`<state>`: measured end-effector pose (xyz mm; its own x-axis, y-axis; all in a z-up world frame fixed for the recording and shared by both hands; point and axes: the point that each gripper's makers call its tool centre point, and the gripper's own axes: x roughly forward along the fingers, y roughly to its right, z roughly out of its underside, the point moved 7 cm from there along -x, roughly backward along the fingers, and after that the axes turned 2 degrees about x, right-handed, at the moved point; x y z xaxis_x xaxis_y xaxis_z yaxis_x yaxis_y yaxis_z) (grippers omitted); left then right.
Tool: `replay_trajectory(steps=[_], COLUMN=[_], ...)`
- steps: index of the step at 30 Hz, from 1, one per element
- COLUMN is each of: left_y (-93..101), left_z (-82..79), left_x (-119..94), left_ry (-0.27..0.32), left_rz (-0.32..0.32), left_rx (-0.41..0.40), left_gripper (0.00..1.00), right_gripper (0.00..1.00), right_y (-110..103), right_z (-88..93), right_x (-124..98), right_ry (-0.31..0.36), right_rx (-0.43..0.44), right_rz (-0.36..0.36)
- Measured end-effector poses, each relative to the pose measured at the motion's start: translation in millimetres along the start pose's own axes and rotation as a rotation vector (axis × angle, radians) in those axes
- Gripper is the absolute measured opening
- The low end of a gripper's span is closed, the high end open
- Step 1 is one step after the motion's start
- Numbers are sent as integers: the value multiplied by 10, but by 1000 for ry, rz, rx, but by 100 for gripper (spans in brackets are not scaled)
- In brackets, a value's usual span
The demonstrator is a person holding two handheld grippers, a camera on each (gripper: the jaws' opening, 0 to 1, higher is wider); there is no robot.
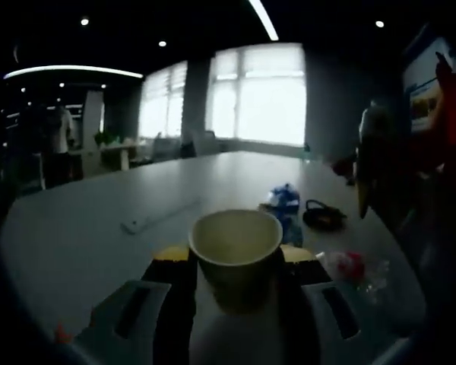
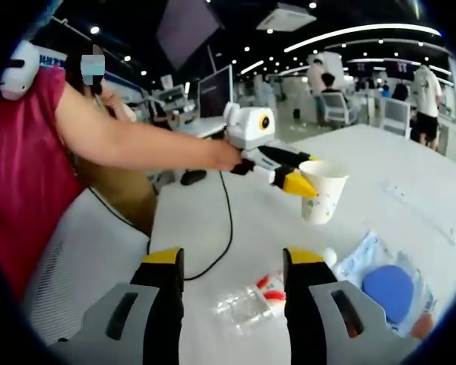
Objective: Arrange the tabletop items into an orderly group along one side of the table until the central work area is clear of visible clutter.
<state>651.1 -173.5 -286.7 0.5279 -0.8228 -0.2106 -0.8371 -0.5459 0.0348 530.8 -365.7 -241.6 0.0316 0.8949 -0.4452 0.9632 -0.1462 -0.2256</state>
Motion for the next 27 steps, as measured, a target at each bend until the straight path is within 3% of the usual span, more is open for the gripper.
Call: replay_trajectory(steps=[7, 11, 17, 21, 27], left_y=[-22, -28, -65, -75, -56], left_z=[136, 200, 299, 293, 331], left_x=[112, 140, 131, 126, 146], left_ry=[9, -12, -9, 1, -36], left_rz=[18, 28, 33, 35, 67], left_rx=[1, 48, 31, 24, 33], left_gripper=[39, 39, 39, 40, 41], right_gripper=[52, 51, 51, 51, 50], right_y=[60, 75, 78, 84, 88], right_z=[-6, -23, 13, 13, 11], right_x=[-22, -24, -18, -26, -27], right_ry=[1, 14, 1, 4, 9], right_rx=[18, 23, 32, 36, 37], right_rz=[20, 28, 34, 39, 44])
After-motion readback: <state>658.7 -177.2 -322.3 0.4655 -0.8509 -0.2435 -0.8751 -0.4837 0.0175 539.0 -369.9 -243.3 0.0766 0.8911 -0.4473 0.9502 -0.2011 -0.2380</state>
